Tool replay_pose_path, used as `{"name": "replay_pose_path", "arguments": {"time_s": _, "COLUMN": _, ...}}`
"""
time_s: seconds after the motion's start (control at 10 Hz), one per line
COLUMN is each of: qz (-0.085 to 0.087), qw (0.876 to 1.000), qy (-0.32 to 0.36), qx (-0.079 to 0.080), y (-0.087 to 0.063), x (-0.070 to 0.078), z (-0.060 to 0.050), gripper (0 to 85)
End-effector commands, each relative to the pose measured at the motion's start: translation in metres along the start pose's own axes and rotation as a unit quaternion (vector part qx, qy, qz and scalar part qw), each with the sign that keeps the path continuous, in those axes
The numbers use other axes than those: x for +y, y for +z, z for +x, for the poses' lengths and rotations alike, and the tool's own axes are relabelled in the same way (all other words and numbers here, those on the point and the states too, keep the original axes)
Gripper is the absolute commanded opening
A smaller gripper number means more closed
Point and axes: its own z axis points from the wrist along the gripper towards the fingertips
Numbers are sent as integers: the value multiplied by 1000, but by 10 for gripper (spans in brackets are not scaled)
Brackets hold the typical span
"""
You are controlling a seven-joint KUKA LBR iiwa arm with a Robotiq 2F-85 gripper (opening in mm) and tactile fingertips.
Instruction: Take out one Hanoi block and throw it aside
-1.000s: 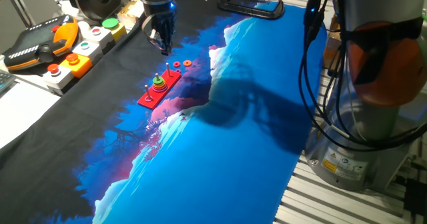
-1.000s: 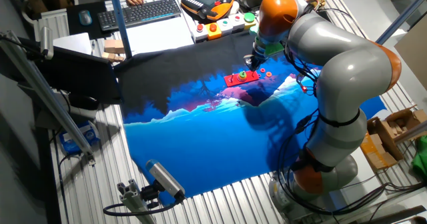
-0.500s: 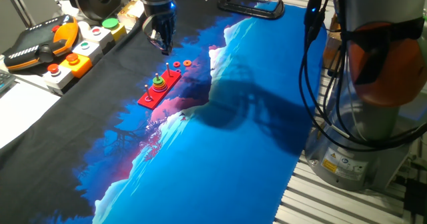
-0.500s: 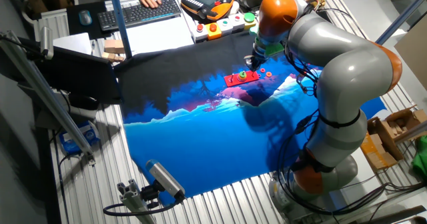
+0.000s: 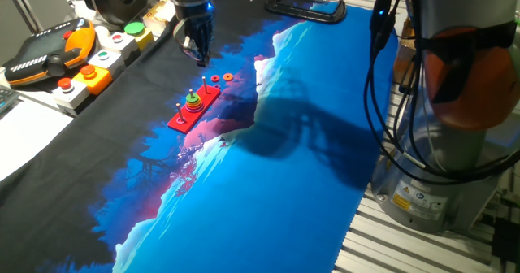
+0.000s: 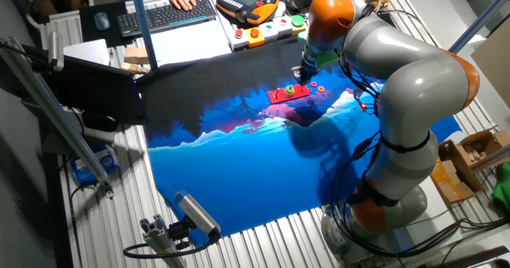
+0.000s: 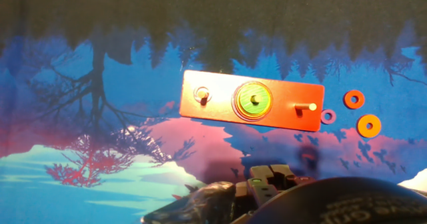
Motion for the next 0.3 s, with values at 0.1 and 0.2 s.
{"name": "replay_pose_path", "arguments": {"time_s": 0.1, "qz": 1, "qw": 1000, "qy": 1, "qx": 0, "y": 0, "x": 0, "z": 0, "gripper": 7}}
{"name": "replay_pose_path", "arguments": {"time_s": 0.2, "qz": 1, "qw": 1000, "qy": 1, "qx": 0, "y": 0, "x": 0, "z": 0, "gripper": 7}}
